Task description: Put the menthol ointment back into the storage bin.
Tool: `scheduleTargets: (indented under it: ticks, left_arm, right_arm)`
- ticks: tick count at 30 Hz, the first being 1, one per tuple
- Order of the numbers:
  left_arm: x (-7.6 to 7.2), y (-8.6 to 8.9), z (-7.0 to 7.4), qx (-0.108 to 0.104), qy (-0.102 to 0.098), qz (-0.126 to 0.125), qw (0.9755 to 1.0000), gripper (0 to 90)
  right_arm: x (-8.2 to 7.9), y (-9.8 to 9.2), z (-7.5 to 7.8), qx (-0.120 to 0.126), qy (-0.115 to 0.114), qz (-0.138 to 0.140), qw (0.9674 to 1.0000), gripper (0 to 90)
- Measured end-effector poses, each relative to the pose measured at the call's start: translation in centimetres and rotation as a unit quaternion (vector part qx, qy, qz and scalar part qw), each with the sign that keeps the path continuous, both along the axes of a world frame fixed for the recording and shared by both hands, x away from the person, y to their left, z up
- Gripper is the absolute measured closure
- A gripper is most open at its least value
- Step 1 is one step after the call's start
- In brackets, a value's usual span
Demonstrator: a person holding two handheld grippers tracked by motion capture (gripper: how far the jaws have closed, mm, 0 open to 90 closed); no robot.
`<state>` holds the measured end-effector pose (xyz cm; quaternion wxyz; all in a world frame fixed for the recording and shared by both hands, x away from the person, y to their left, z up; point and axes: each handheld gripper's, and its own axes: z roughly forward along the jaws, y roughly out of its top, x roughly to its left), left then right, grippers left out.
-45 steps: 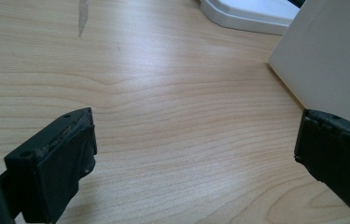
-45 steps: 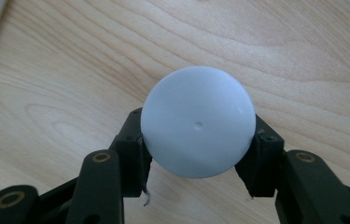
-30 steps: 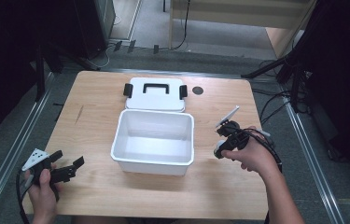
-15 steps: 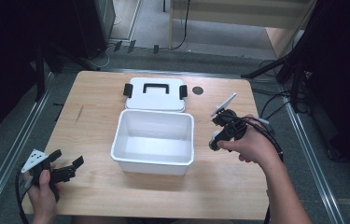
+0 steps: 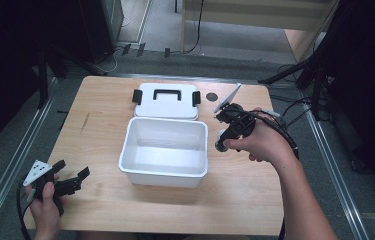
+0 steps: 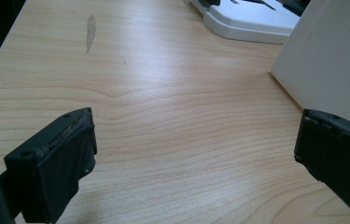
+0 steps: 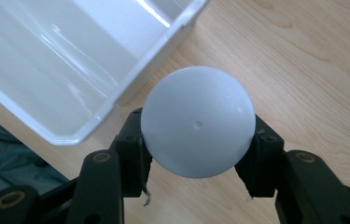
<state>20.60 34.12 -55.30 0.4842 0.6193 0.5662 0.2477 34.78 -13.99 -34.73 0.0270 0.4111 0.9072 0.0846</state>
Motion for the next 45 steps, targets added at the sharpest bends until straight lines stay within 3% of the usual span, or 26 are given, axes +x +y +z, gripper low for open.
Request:
scheduleTargets:
  ticks: [7,21,35,45]
  left_arm:
    - [0.0,0.0,0.0,-0.001,-0.001,-0.001,1.0,0.0]
    - [0.0,0.1,0.0,-0.002,0.0,-0.001,1.0,0.0]
    - [0.0,0.1,0.0,-0.006,0.0,-0.001,1.0,0.0]
    - [0.0,0.2,0.0,-0.006,0.0,-0.001,1.0,0.0]
  right_arm:
    - [0.1,1.8,0.9,0.001,-0.002,0.019,0.9998,52.1]
    - [0.1,4.5,1.1,0.001,0.001,0.046,0.9989,52.1]
    - [0.1,6.7,-0.1,0.006,-0.002,0.087,0.9962,52.0]
    - [0.0,7.6,-1.9,0.002,0.003,0.115,0.9933,52.0]
